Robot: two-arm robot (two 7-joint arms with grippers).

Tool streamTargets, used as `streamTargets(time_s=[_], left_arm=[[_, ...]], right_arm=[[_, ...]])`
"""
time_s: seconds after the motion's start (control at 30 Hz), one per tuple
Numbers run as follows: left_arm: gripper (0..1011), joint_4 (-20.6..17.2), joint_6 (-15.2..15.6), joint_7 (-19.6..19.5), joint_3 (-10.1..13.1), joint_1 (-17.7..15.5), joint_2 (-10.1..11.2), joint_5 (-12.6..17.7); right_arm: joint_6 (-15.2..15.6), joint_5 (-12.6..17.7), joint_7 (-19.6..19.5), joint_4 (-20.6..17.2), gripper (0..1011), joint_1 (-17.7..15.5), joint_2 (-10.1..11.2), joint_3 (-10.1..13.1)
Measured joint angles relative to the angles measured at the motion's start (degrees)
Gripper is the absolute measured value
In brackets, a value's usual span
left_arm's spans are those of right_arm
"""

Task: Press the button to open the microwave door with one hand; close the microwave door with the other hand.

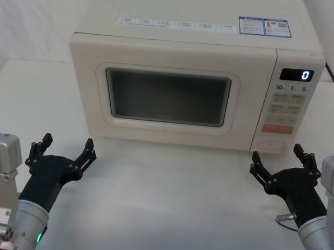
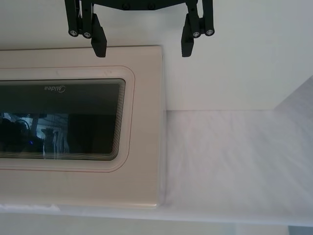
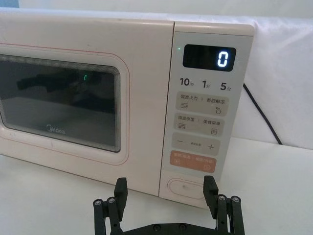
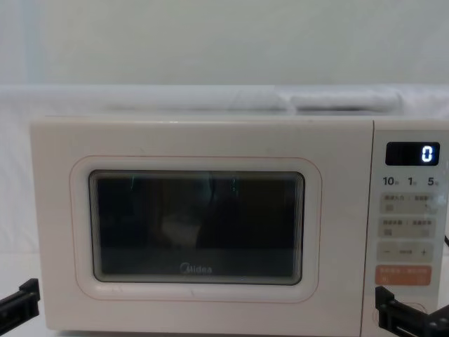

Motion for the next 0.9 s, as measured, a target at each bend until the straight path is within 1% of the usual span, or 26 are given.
streamTargets(time_s=[0.9], left_arm=[[1001, 0.0, 0.0, 0.0, 0.0, 0.0, 0.0, 0.0]], right_arm=[[0.0, 0.0, 0.0, 0.0, 1002, 0.0, 0.0, 0.0]])
